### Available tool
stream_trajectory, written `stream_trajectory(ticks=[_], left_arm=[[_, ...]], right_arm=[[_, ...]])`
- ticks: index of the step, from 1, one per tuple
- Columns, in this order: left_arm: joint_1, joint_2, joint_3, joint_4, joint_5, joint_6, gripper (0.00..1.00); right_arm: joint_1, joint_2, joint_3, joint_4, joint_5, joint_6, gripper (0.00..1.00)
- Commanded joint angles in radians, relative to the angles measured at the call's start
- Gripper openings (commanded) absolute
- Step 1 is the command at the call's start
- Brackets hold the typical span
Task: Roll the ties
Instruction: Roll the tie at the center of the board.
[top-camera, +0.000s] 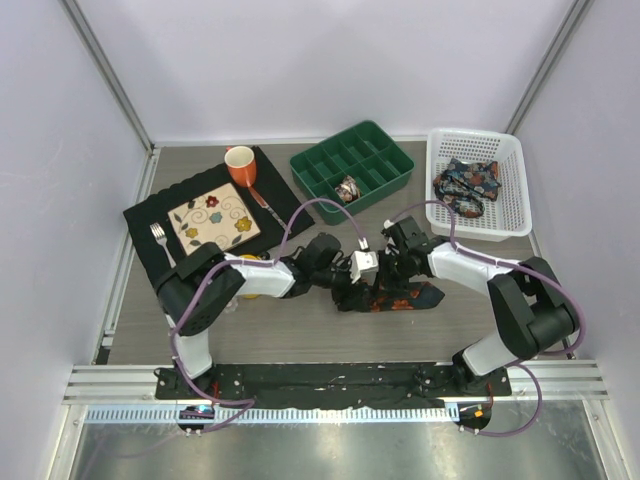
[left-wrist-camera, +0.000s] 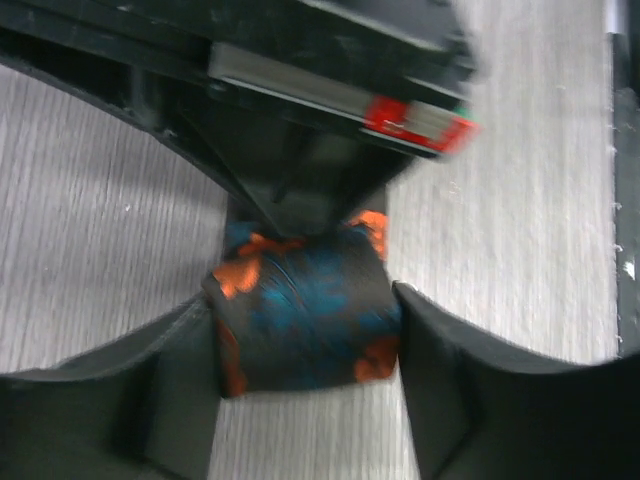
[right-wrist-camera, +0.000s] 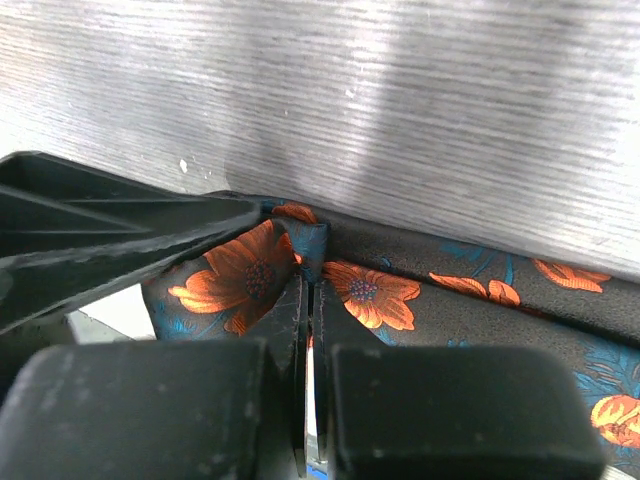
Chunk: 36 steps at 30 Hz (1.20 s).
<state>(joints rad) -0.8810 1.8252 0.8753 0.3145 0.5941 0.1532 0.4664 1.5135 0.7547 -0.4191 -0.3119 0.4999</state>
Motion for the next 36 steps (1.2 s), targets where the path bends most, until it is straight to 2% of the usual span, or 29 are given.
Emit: stream_trajectory(ticks=[1, 5, 7, 13, 19, 22, 29, 36], left_arm=[[-0.01, 0.042, 0.064, -0.048, -0.063, -0.04, 0.49], [-0.012, 0.037, 0.016, -0.075, -0.08, 0.009, 0.26], [-0.01, 0.023, -0.012, -0.069, -0.094, 0.038, 0.19], [-0.012, -0.006, -0.068, -0.045, -0.105, 0.049, 0.15], [-0.012, -0.03, -0.064, -0.045, -0.074, 0.118, 0.16], [-0.01, -0.07, -0.056, -0.054, -0.054, 0.201, 0.25], [0.004, -0.104, 0.013, -0.231, 0.042, 0.339, 0.3], [-0.012, -0.046, 0.01, -0.333, -0.063, 0.404, 0.37]], right_arm=[[0.012, -0.009, -0.04, -0.064, 0.083, -0.024, 0.01], [-0.031, -0.058, -0.023, -0.096, 0.014, -0.006, 0.01], [-0.074, -0.096, -0.022, -0.118, -0.019, 0.012, 0.07], [-0.092, -0.2, -0.078, -0.156, -0.067, 0.094, 0.09], [-0.091, -0.07, -0.114, -0.098, -0.001, 0.062, 0.07], [-0.095, -0.009, -0.109, -0.089, 0.051, 0.034, 0.05], [-0.109, 0.016, -0.11, -0.058, 0.062, 0.049, 0.05], [-0.109, -0.034, -0.115, -0.052, 0.017, 0.046, 0.05]])
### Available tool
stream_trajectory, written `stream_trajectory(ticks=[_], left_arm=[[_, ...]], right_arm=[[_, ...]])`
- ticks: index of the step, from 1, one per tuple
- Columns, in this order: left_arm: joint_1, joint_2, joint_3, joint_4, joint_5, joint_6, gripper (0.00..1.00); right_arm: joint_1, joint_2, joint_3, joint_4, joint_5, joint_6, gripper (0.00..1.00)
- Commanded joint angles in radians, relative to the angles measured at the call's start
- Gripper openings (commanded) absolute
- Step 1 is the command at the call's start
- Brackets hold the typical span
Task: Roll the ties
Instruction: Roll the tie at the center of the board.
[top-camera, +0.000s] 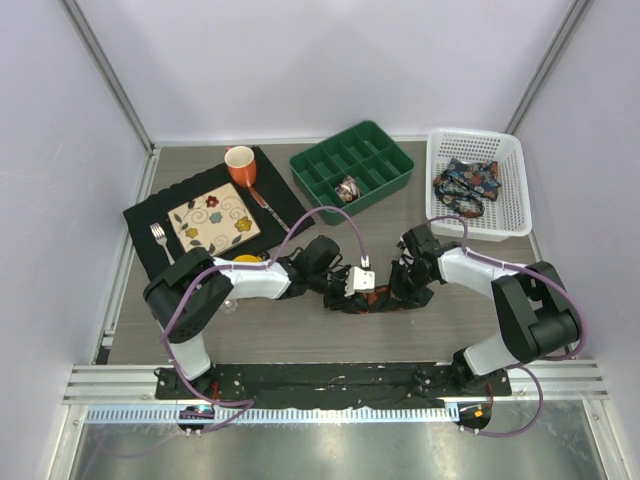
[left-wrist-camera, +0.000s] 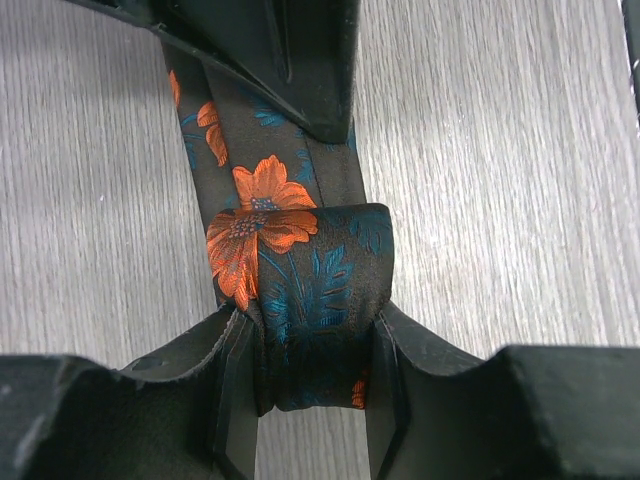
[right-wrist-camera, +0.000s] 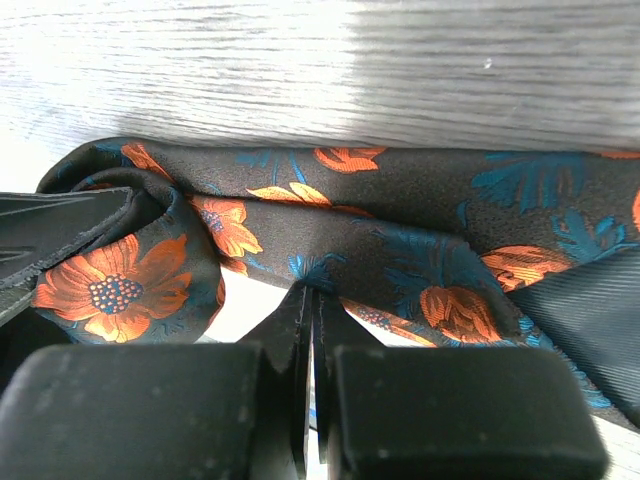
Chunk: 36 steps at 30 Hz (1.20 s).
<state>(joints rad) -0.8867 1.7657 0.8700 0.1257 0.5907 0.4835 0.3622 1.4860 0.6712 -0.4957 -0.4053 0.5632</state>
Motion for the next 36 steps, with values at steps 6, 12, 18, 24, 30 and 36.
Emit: stream_trajectory(ticks=[6, 12, 18, 24, 30, 36], left_arm=[[-0.012, 0.043, 0.026, -0.159, -0.111, 0.049, 0.41], [-0.015, 0.048, 0.026, -0.146, -0.126, 0.029, 0.44], [-0.015, 0.051, 0.026, -0.13, -0.126, 0.003, 0.52], [-0.015, 0.057, 0.035, -0.13, -0.126, -0.011, 0.52], [-0.015, 0.046, 0.024, -0.103, -0.126, -0.006, 0.54], [0.012, -0.058, 0.0, 0.012, -0.083, -0.089, 0.77]], right_arm=[[-0.005, -0.136, 0.001, 0.046, -0.042, -0.01, 0.25], [0.01, -0.193, 0.037, 0.129, -0.19, 0.082, 0.48], [0.067, -0.107, 0.057, 0.194, -0.207, 0.086, 0.52], [0.095, -0.018, 0.082, 0.175, -0.199, 0.012, 0.4], [0.093, 0.008, 0.1, 0.079, -0.1, -0.048, 0.01], [0.073, 0.037, 0.074, 0.019, -0.004, -0.075, 0.01]])
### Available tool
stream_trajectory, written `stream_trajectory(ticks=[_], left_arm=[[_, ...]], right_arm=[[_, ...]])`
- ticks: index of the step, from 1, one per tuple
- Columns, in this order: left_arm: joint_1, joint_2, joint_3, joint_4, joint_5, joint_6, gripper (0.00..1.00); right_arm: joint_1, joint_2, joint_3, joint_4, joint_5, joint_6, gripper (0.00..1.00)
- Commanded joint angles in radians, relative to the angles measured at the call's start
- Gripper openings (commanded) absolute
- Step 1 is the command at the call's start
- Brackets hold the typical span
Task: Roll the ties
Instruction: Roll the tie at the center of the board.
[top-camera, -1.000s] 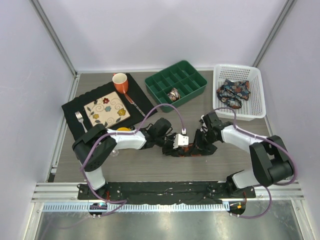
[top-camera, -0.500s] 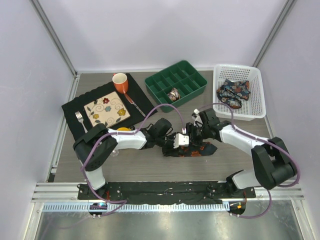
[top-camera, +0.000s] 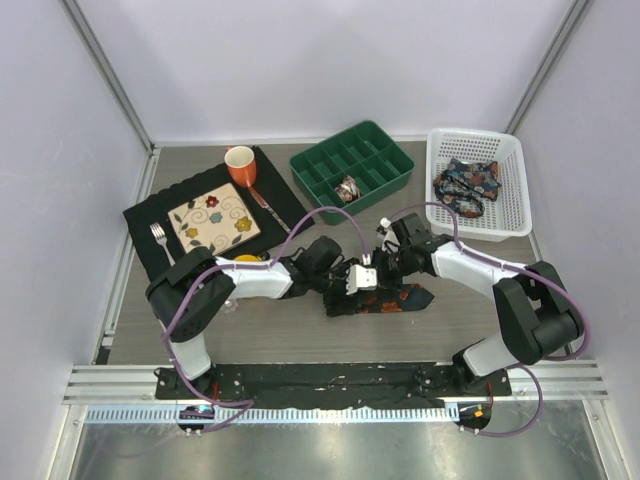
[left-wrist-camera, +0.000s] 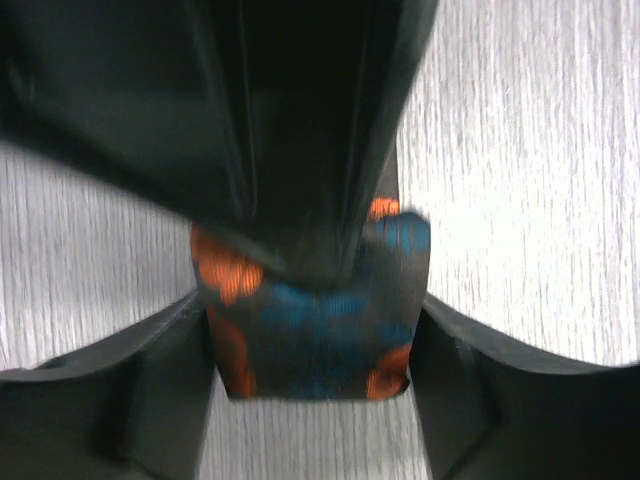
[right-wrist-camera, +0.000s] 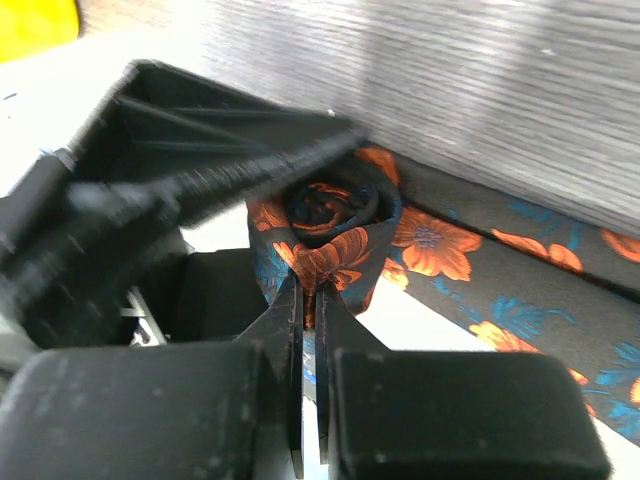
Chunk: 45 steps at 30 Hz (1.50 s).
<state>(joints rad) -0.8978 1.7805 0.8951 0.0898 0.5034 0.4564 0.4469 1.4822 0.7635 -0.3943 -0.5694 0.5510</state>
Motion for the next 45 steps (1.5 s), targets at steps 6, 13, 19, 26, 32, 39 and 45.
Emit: stream_trajectory(ticks=[6, 13, 19, 26, 32, 39, 45], left_arm=[[0.072, -0.255, -0.059, 0.206, 0.052, -0.156, 1.0], [0.076, -0.383, -0.052, 0.147, 0.007, -0.145, 1.0], [0.077, -0.317, -0.008, -0.023, 0.055, -0.128, 1.0], [0.076, -0.234, -0.067, 0.129, 0.034, -0.208, 1.0], [0.074, -0.161, -0.097, 0.22, 0.15, -0.191, 1.0], [0.05, -0.075, -0.153, 0.422, 0.188, -0.214, 1.0], [0.027, -0.009, -0.153, 0.507, 0.109, -0.242, 1.0]], right_arm=[[-0.027, 0.044, -0.039, -0.103, 0.174, -0.082, 0.01], [-0.04, 0.046, -0.043, -0.126, 0.206, -0.111, 0.01], [-0.04, 0.061, -0.043, -0.156, 0.282, -0.129, 0.01], [-0.04, 0.101, -0.033, -0.146, 0.344, -0.128, 0.01], [-0.039, 0.15, -0.03, -0.126, 0.358, -0.128, 0.01], [-0.039, 0.178, -0.015, -0.121, 0.347, -0.117, 0.01], [-0.039, 0.176, -0.023, -0.095, 0.306, -0.099, 0.01]])
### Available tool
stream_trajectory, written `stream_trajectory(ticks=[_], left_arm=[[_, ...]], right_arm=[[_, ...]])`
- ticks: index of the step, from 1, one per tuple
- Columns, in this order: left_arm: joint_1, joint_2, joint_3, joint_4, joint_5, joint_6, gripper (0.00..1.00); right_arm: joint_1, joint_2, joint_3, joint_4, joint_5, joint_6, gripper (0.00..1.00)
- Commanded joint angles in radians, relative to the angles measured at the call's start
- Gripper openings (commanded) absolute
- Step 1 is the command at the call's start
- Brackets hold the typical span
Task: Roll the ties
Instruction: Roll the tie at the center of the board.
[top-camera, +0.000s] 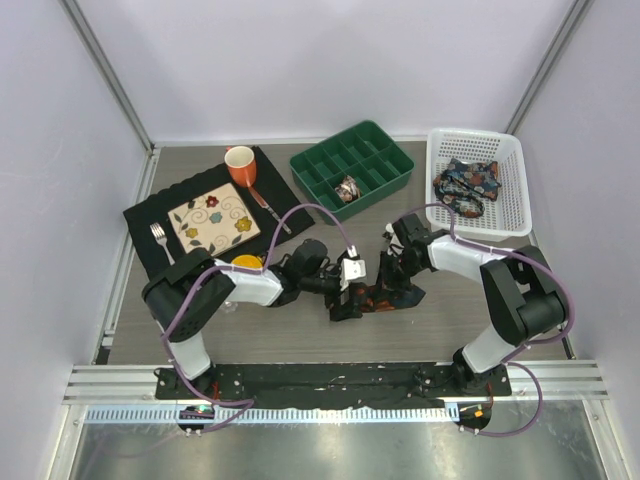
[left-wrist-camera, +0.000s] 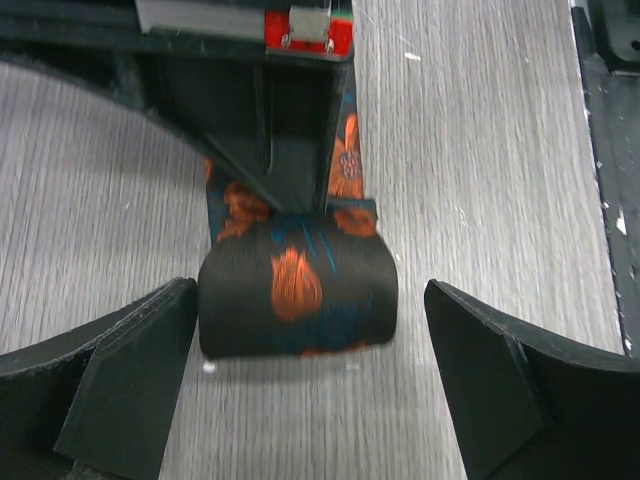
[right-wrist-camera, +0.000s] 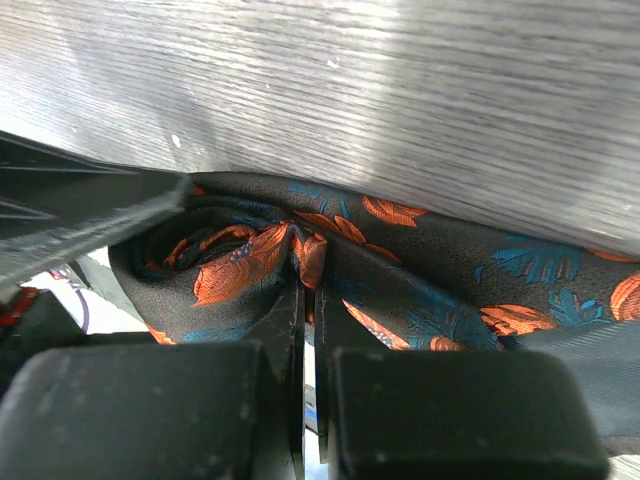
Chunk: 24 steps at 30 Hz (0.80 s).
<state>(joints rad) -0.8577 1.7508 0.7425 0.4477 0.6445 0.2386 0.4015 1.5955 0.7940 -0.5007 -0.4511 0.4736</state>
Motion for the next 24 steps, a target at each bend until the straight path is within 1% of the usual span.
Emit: stream_trajectory(ticks=[1, 2, 5, 6, 8, 9, 11, 12, 14, 15, 17, 18, 21, 23, 24], left_arm=[[-0.015, 0.026, -0.008, 0.163, -0.039, -0.031, 0.98], [-0.02, 0.033, -0.011, 0.167, -0.04, -0.032, 0.96], [-0.032, 0.05, -0.017, 0.164, -0.058, -0.035, 0.85], [-0.033, 0.053, -0.018, 0.161, -0.072, -0.038, 0.75], [-0.038, 0.053, -0.023, 0.146, -0.095, -0.027, 0.64], [-0.038, 0.049, -0.037, 0.126, -0.115, -0.018, 0.54], [-0.037, 0.038, -0.051, 0.091, -0.128, 0.033, 0.46], [-0.037, 0.023, -0.066, 0.044, -0.134, 0.056, 0.39], [-0.037, 0.006, -0.083, 0.004, -0.158, 0.118, 0.37], [-0.035, -0.002, -0.095, -0.038, -0.166, 0.134, 0.36], [-0.035, -0.022, -0.104, -0.069, -0.186, 0.149, 0.38], [-0.035, -0.027, -0.107, -0.096, -0.19, 0.162, 0.4], [-0.035, -0.034, -0.104, -0.118, -0.207, 0.15, 0.43], [-0.037, -0.034, -0.097, -0.127, -0.204, 0.142, 0.44], [-0.037, -0.031, -0.089, -0.133, -0.203, 0.139, 0.44]], right_arm=[[0.008, 0.057, -0.068, 0.028, 0.164, -0.01, 0.01], [0.01, 0.051, -0.076, 0.036, 0.158, 0.002, 0.01], [0.011, 0.034, -0.108, 0.074, 0.121, 0.034, 0.01], [0.013, 0.027, -0.116, 0.082, 0.114, 0.039, 0.01], [0.013, 0.014, -0.128, 0.09, 0.109, 0.043, 0.01], [0.013, 0.006, -0.133, 0.09, 0.109, 0.043, 0.01], [0.013, -0.025, -0.133, 0.08, 0.094, 0.04, 0.01], [0.013, -0.035, -0.13, 0.073, 0.088, 0.037, 0.03], [0.011, -0.075, -0.111, 0.042, 0.069, 0.037, 0.1], [0.01, -0.089, -0.101, 0.03, 0.057, 0.036, 0.19], [0.01, -0.139, -0.062, -0.002, 0.045, 0.034, 0.28], [0.007, -0.155, -0.05, -0.01, 0.026, 0.031, 0.39], [0.007, -0.198, -0.021, -0.016, -0.036, 0.051, 0.48], [0.007, -0.225, -0.024, 0.013, -0.082, 0.079, 0.51], [0.01, -0.232, -0.026, 0.024, -0.118, 0.088, 0.51]])
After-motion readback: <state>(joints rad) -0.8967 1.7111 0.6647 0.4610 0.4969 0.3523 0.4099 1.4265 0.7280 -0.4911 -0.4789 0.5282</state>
